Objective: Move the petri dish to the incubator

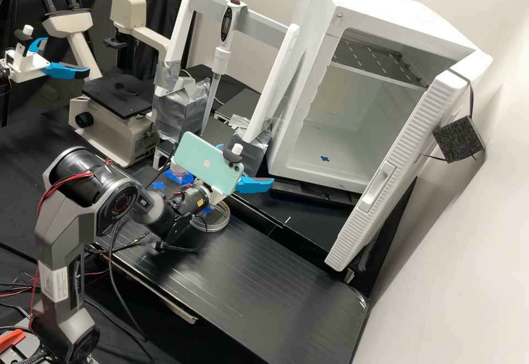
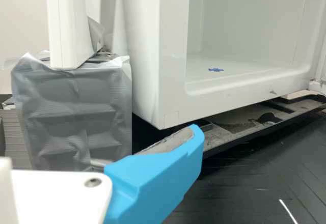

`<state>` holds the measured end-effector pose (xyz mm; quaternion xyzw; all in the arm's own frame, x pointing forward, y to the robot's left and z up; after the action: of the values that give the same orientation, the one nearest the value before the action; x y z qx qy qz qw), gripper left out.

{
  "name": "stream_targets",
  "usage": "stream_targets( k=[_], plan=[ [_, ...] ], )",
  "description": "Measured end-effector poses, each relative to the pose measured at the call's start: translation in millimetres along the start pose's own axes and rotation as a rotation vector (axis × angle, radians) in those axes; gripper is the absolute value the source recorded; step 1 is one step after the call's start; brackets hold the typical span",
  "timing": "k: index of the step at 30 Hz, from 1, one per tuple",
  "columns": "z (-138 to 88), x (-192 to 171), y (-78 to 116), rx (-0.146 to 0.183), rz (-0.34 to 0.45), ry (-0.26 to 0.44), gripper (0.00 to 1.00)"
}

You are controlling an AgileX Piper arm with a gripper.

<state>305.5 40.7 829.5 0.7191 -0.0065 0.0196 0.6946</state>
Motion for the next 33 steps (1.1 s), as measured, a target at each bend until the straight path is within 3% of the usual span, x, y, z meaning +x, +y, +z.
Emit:
stream_targets(
  k=[11,14,23,26,30,33],
  plan=[
    [3,-11,1.3,-0.012,0.002,0.007,1.00],
    [7,-34,7.9,-0.028,0.025,0.030,1.00],
    [10,-121,27.0,-0.017,0.140,0.150,1.00],
    [10,-141,23.7,-0.027,0.126,0.171,1.00],
    [10,-153,25.5,-0.070,0.088,0.203,1.00],
    [13,-156,26.9,-0.068,0.056,0.190,1.00]
  ],
)
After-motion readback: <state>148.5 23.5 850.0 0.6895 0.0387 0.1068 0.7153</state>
